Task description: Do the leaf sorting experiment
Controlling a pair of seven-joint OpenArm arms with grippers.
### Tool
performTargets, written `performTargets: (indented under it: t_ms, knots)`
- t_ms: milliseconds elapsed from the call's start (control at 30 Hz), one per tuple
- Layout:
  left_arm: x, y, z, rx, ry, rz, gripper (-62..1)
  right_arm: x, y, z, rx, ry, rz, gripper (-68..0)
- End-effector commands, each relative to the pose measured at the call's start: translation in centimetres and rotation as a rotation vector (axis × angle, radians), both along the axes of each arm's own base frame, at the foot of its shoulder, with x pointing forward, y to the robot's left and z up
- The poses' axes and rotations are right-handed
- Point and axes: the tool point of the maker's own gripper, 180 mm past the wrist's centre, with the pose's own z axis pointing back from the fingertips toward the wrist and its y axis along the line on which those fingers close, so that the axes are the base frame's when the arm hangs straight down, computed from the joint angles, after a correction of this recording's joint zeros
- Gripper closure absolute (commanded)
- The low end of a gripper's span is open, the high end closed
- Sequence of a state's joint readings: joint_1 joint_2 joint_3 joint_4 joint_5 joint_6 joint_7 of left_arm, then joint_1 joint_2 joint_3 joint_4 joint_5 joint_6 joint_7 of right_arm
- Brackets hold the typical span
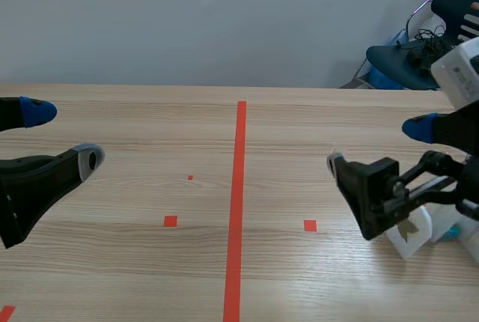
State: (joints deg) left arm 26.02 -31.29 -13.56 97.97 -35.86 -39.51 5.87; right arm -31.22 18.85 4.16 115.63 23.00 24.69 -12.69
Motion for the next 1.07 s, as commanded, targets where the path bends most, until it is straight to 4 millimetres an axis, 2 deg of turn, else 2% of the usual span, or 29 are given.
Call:
performTargets:
  t_ms: [0, 67, 200, 467, 1033]
  knots:
    - [0.2, 0.0, 0.6, -0.014, -0.016, 0.001, -62.3, -0.3, 0.2, 2.6, -0.020, -0.071, 0.022, -67.9]
    - [0.2, 0.1, 0.4, -0.008, -0.010, 0.001, -62.3, -1.2, 0.6, 3.3, -0.040, -0.080, 0.037, -67.9]
    - [-0.1, 0.0, -0.3, 0.013, 0.019, -0.004, -62.3, -2.2, 0.9, 3.1, -0.054, -0.068, 0.069, -67.9]
    - [-0.9, 0.0, -1.2, 0.021, 0.060, -0.010, -62.3, -2.0, 1.1, 3.8, -0.015, -0.096, 0.068, -67.9]
    - [-0.9, 0.0, -1.3, 0.021, 0.061, -0.009, -62.3, -2.1, 1.1, 3.8, -0.017, -0.095, 0.068, -67.9]
